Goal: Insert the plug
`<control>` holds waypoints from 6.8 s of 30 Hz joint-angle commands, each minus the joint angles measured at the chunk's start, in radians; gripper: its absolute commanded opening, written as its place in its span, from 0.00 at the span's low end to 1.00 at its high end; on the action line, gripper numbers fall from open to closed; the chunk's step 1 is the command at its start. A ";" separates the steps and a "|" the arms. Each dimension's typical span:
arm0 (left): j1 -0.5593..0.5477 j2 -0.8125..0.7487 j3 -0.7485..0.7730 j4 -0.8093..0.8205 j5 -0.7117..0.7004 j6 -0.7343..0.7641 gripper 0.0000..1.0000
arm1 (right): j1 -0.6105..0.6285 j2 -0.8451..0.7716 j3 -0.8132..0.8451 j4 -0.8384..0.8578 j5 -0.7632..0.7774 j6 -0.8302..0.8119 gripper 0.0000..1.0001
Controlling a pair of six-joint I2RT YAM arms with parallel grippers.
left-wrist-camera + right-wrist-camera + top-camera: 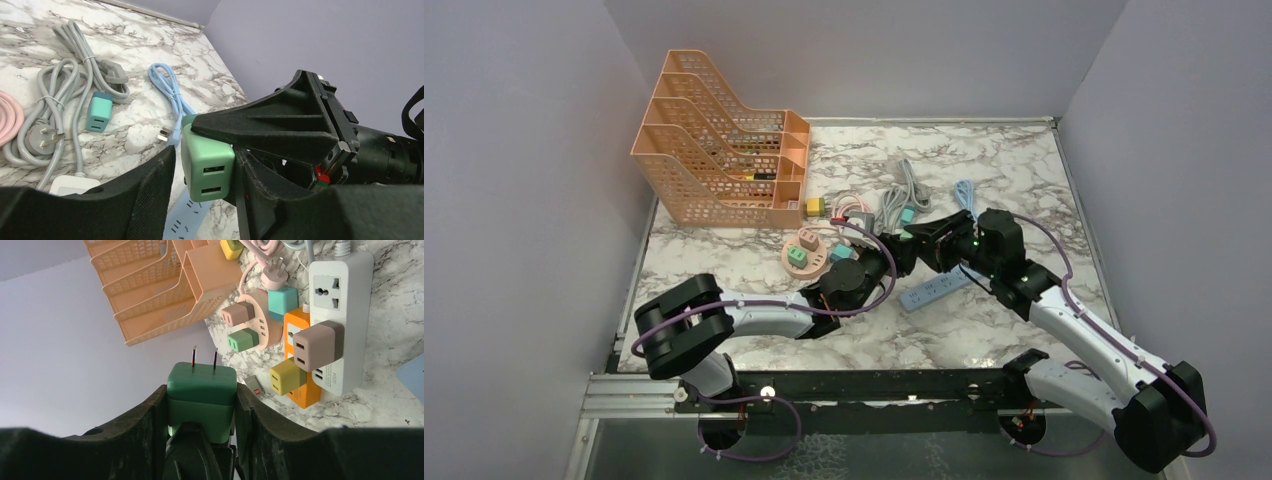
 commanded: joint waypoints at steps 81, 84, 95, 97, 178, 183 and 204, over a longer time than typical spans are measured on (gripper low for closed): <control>0.120 0.588 1.180 -1.864 0.845 0.834 0.02 | 0.004 -0.559 -0.030 -0.639 0.721 -0.564 0.53; 0.120 0.602 1.150 -1.863 0.835 0.810 0.02 | 0.004 -0.562 -0.036 -0.631 0.718 -0.561 0.53; 0.120 0.570 1.178 -1.873 0.826 0.712 0.01 | 0.005 -0.547 -0.039 -0.616 0.705 -0.564 0.52; 0.120 0.568 1.178 -1.872 0.836 0.707 0.01 | 0.005 -0.551 -0.042 -0.618 0.703 -0.566 0.52; 0.122 0.247 0.935 -1.577 0.663 0.510 0.62 | 0.005 -0.430 0.114 -0.618 0.733 -0.585 0.54; 0.212 0.040 0.741 -1.437 0.626 0.431 0.62 | 0.005 -0.338 0.124 -0.517 0.617 -0.662 0.54; 0.439 -0.581 0.131 -1.071 0.403 0.192 0.81 | 0.005 0.635 0.538 -0.204 0.286 -0.965 0.62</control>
